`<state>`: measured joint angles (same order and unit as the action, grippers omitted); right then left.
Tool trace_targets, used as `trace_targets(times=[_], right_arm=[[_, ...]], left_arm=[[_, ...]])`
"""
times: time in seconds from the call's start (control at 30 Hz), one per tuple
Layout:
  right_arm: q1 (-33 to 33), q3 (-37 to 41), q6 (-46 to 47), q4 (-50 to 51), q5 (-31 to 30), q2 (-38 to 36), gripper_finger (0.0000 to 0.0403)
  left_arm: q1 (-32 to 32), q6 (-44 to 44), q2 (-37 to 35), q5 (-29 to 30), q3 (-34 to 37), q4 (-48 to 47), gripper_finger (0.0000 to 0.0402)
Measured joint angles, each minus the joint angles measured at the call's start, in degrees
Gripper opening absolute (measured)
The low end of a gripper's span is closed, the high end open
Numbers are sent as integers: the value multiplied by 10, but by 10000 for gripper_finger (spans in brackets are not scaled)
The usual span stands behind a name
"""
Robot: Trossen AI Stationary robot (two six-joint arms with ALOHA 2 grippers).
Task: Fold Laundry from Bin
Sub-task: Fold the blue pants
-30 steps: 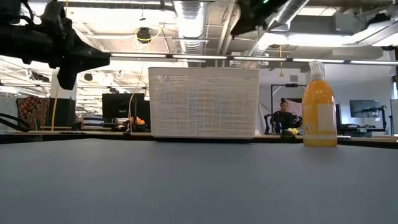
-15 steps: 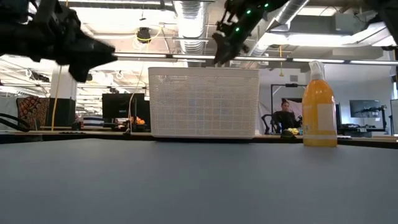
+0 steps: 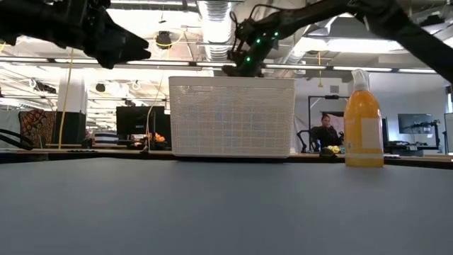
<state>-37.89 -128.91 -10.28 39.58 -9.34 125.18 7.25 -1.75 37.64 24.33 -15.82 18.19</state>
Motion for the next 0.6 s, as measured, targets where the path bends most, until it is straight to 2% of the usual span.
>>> trace_targets(times=[0.1,0.27,0.3,0.4,0.6], right_arm=[[-5,-37,1,36,-14,29,189],[-2,-60,-8,67,-15,49,37],[0,-60,-12,65,-15,44,22],[9,-59,-18,50,-15,17,19],[39,-60,-23,-11,-10,-88,12]], left_arm=[[0,-1,-1,0,-5,-6,223],[0,-5,-3,0,-5,-8,224],[0,-5,-3,0,-5,-8,224],[0,-7,-3,0,-5,-8,224],[0,-7,-3,0,-5,-7,224]])
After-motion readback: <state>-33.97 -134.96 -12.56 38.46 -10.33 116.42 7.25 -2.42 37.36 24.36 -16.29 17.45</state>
